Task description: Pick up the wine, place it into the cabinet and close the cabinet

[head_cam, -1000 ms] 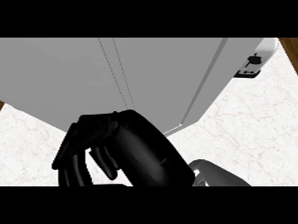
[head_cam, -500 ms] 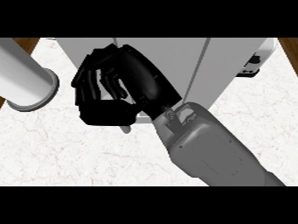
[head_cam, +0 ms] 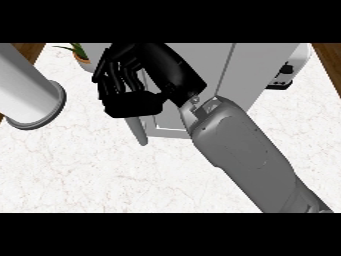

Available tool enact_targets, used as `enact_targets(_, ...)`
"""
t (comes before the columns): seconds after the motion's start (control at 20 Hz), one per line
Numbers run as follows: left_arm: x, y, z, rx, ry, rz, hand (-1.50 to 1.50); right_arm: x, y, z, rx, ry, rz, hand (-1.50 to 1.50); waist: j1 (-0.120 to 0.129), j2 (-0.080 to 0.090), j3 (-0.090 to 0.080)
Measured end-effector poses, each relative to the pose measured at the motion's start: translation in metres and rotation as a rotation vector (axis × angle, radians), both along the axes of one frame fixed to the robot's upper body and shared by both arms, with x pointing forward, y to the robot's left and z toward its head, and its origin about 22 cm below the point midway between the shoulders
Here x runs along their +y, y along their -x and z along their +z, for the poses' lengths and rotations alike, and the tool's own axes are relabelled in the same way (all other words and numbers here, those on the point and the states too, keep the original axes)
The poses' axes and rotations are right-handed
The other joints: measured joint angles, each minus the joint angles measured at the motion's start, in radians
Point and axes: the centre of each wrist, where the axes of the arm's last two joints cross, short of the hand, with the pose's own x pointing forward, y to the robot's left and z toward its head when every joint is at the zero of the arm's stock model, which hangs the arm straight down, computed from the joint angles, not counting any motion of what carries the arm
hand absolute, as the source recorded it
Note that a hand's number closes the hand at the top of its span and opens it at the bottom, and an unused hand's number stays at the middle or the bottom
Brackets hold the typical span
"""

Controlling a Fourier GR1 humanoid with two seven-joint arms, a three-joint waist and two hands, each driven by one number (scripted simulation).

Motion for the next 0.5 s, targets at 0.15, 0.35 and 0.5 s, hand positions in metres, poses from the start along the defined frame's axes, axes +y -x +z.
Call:
enact_targets(0.15, -0.004, -0.005, -0.002, 0.005, 0.001, -0.001, -1.50, -0.004, -0.006, -0.003, -0.020, 0.008, 0.026, 1.50, 0.004, -0.005, -0.005)
enact_targets(0.35, -0.012, -0.013, -0.006, 0.004, 0.010, 0.004, -1.50, -0.006, -0.010, -0.005, -0.047, 0.012, 0.052, 1.50, 0.004, -0.007, -0.010)
enact_targets(0.5, -0.016, -0.020, -0.008, -0.003, 0.013, 0.009, -1.50, -0.006, -0.013, -0.005, -0.053, 0.011, 0.073, 1.50, 0.002, -0.007, -0.013)
